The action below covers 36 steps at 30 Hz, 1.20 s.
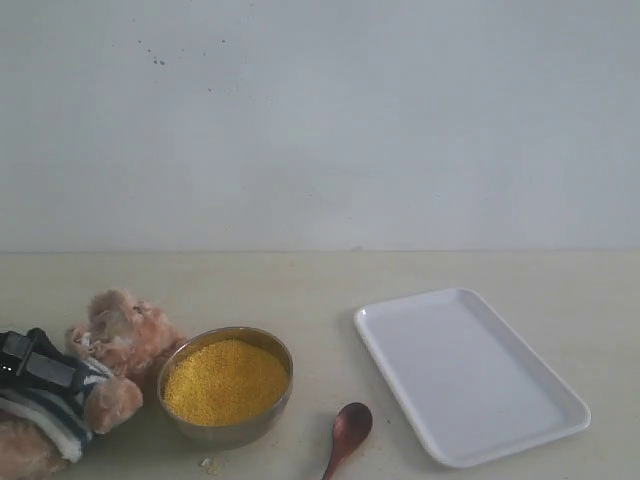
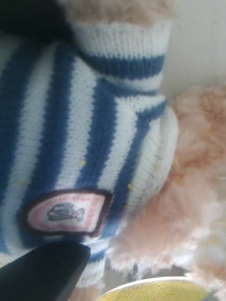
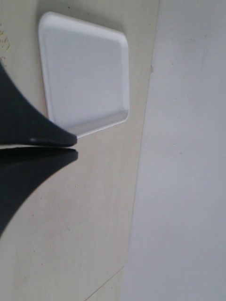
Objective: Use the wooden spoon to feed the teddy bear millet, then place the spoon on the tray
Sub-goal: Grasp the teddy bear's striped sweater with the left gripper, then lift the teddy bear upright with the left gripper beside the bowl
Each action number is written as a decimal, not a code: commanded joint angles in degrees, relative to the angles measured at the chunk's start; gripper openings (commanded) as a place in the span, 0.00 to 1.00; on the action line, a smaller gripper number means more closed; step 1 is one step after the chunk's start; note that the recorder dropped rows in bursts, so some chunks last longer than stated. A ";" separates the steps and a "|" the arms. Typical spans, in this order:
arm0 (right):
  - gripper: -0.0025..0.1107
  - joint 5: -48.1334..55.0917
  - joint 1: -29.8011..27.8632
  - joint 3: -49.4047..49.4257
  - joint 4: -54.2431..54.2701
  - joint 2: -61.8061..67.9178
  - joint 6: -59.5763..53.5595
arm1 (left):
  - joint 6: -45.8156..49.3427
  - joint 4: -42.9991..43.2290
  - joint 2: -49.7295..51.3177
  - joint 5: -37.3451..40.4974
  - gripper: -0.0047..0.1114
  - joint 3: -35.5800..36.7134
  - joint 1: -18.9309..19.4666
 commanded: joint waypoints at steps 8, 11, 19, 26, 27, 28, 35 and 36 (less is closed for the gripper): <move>0.02 -0.49 -0.26 -0.08 0.06 -0.27 -0.07 | 6.08 0.03 0.56 2.81 0.84 0.02 -5.18; 0.02 -0.49 -0.26 -0.08 0.06 -0.27 -0.07 | 10.07 2.30 0.56 2.46 0.47 0.02 -7.58; 0.02 -0.49 -0.26 -0.08 0.06 -0.27 -0.07 | -0.43 9.94 0.05 -1.44 0.07 0.02 -7.04; 0.02 -0.49 -0.26 -0.08 0.06 -0.27 -0.07 | -6.57 6.69 -3.55 3.26 0.07 0.02 -6.08; 0.02 -0.49 -0.26 -0.08 0.06 -0.27 -0.07 | -6.57 5.64 -4.26 4.76 0.07 0.02 -6.08; 0.02 -0.49 -0.26 -0.08 0.06 -0.27 -0.07 | -6.82 4.09 -5.01 6.04 0.07 0.31 -6.08; 0.02 -0.49 -0.26 -0.08 0.06 -0.27 -0.07 | -8.02 -4.42 -11.36 1.50 0.07 7.84 -6.08; 0.02 -0.49 -0.26 -0.08 0.06 -0.27 -0.07 | -8.02 -5.93 -12.46 -0.24 0.07 9.39 -6.08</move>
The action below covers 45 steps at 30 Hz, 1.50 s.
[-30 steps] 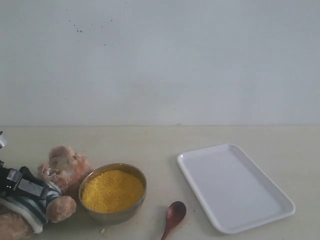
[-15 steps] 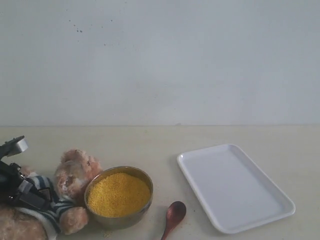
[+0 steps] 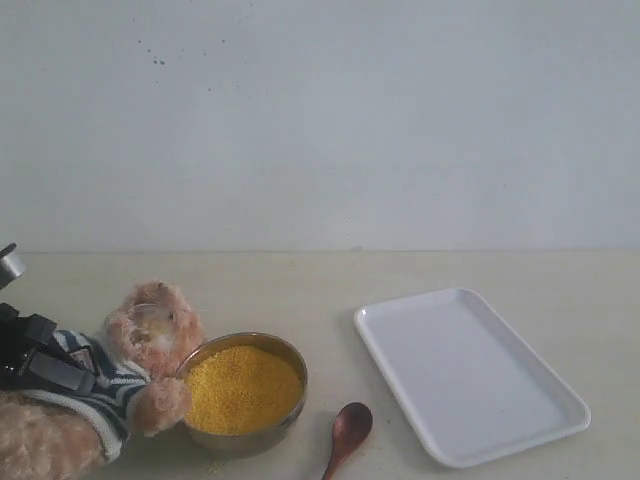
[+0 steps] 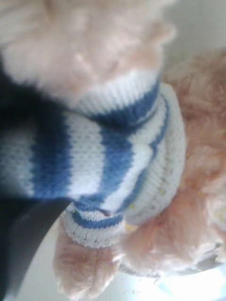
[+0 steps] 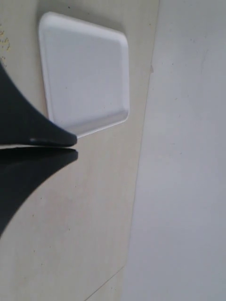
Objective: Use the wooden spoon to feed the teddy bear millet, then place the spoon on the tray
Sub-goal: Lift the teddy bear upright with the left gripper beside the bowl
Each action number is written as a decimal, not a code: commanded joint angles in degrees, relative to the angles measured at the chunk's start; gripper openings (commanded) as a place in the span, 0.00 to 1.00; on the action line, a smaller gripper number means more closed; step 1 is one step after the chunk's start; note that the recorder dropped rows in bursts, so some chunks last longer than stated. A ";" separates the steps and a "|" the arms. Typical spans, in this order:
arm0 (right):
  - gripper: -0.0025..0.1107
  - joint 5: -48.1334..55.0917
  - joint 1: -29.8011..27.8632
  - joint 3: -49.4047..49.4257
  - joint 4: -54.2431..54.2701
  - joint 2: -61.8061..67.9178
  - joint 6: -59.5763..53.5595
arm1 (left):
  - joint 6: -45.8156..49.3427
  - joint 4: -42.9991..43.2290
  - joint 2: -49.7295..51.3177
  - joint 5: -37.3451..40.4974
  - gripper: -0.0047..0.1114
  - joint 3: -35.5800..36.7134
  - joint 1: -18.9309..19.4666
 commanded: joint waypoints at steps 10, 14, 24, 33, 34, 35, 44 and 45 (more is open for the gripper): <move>0.02 -0.49 -0.26 -0.08 0.06 -0.27 -0.07 | 6.93 -29.90 -19.27 -14.33 0.07 21.29 0.55; 0.02 -0.49 -0.26 -0.08 0.06 -0.27 -0.07 | 13.75 -37.12 -25.99 -12.50 0.07 27.11 0.66; 0.02 -0.49 -0.26 -0.08 0.06 -0.27 -0.07 | 20.17 -42.05 -27.85 -10.82 0.07 28.25 0.66; 0.02 -2.09 -0.26 -0.08 0.19 -0.27 0.07 | 20.55 -42.02 -27.85 -10.56 0.07 28.25 0.66; 0.02 -4.05 -0.26 -0.08 0.73 -0.27 1.10 | 20.55 -42.02 -27.85 -10.56 0.07 28.25 0.66; 0.02 -7.58 -0.26 -0.08 3.83 -0.27 4.64 | 20.97 -42.02 -27.85 -10.55 0.07 28.25 0.66; 0.02 -21.13 -0.26 -0.08 15.34 -0.27 16.13 | 25.44 -41.56 -27.85 -10.43 0.07 29.23 0.66; 0.02 -21.78 -0.26 -0.08 15.34 -0.27 16.13 | 25.44 -41.69 -27.85 -10.43 0.07 29.44 0.66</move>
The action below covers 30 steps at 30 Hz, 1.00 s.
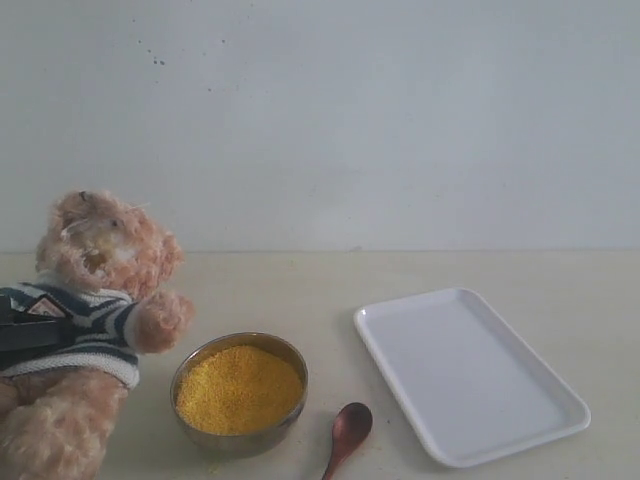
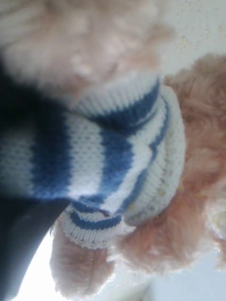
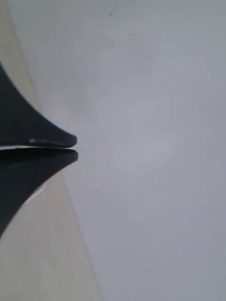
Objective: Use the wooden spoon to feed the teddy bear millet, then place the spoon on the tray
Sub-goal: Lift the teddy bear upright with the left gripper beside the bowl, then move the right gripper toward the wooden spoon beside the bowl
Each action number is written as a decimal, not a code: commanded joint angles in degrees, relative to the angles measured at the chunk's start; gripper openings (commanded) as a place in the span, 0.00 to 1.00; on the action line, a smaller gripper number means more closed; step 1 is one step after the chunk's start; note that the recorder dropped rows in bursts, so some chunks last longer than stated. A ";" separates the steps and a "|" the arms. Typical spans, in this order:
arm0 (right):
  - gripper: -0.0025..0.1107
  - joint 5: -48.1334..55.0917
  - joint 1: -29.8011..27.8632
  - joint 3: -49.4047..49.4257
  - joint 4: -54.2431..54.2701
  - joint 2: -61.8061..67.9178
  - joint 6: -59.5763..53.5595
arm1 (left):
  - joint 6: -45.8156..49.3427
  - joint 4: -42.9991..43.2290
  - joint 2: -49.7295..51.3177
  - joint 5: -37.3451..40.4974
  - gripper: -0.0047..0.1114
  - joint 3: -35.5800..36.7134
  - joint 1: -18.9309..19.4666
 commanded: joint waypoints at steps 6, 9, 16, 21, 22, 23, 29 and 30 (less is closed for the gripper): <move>0.02 -16.12 -0.26 -0.08 0.87 -0.27 11.05 | 1.08 0.10 -0.52 1.42 0.07 1.62 0.13; 0.02 -29.98 -0.26 -0.08 0.87 -0.27 12.26 | 1.08 0.10 -0.52 1.42 0.07 1.62 0.13; 0.02 -34.40 -0.26 -6.58 -4.08 4.61 12.26 | 1.08 0.10 -0.52 1.42 0.07 1.62 0.13; 0.02 -34.05 -0.26 -15.21 -18.14 12.00 11.99 | 1.08 0.10 -0.52 1.42 0.07 1.62 0.13; 0.02 -33.62 -0.26 -17.13 -21.66 13.28 11.41 | 1.08 0.10 -0.52 1.55 0.07 1.60 0.13; 0.02 -33.21 -0.26 -19.02 -25.19 15.22 10.36 | 1.08 0.10 -0.52 1.84 0.07 1.60 0.13; 0.02 -25.95 -0.26 -28.63 -48.03 24.23 4.39 | 1.08 0.24 -0.52 6.51 0.07 1.60 0.13; 0.02 -24.13 -0.26 -29.48 -50.42 25.87 4.23 | 1.08 0.24 -0.52 7.14 0.07 1.60 0.13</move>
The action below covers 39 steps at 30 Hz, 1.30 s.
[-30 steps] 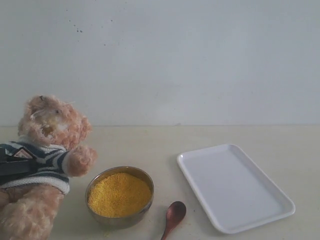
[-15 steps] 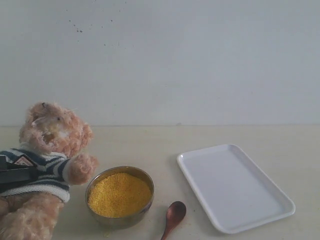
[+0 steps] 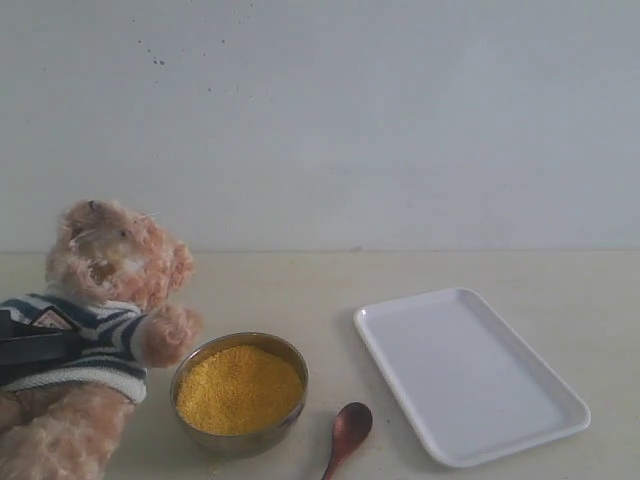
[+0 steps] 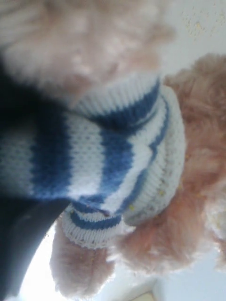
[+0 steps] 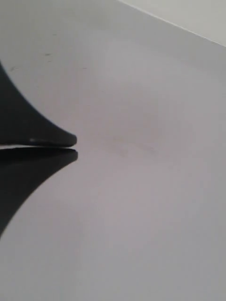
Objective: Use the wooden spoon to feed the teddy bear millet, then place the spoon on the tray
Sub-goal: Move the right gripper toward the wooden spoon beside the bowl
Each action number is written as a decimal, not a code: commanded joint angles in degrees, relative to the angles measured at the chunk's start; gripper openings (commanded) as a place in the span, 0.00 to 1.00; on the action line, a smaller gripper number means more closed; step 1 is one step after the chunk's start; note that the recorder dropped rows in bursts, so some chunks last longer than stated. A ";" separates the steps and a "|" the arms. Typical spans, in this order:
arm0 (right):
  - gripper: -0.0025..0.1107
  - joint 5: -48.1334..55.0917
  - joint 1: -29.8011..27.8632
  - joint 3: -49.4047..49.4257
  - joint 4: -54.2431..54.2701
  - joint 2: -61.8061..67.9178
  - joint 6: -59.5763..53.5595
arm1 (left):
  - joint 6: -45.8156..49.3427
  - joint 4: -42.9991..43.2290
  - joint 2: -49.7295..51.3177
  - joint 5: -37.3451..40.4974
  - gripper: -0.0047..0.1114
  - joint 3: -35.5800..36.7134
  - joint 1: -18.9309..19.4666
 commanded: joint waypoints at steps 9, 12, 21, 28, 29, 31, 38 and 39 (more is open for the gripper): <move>0.02 38.78 -0.26 -6.06 -16.91 20.72 -1.70 | 0.37 -0.08 -0.42 4.92 0.07 0.04 0.13; 0.02 46.89 -0.26 -6.10 -10.51 26.42 2.08 | 0.37 -0.08 -0.42 4.92 0.07 0.04 0.13; 0.02 54.19 2.87 -6.10 15.66 34.79 -12.31 | 0.37 -0.07 -0.42 4.45 0.07 0.04 0.13; 0.02 54.31 13.73 -6.10 18.53 34.89 -20.64 | 0.80 0.90 -0.42 4.44 0.07 0.04 0.13; 0.02 54.20 14.88 -6.10 18.53 34.89 -20.64 | 0.80 1.16 -0.42 4.44 0.07 0.04 0.13; 0.02 53.70 16.56 -6.10 18.53 34.89 -20.64 | 0.80 1.27 -0.42 4.44 0.07 0.04 0.13; 0.02 51.99 18.62 -5.98 19.58 34.89 -20.52 | 0.80 1.26 -0.42 4.33 0.07 0.04 0.13; 0.03 51.99 18.62 -5.98 19.72 34.91 -20.52 | 0.80 1.26 -0.42 4.33 0.07 0.04 0.13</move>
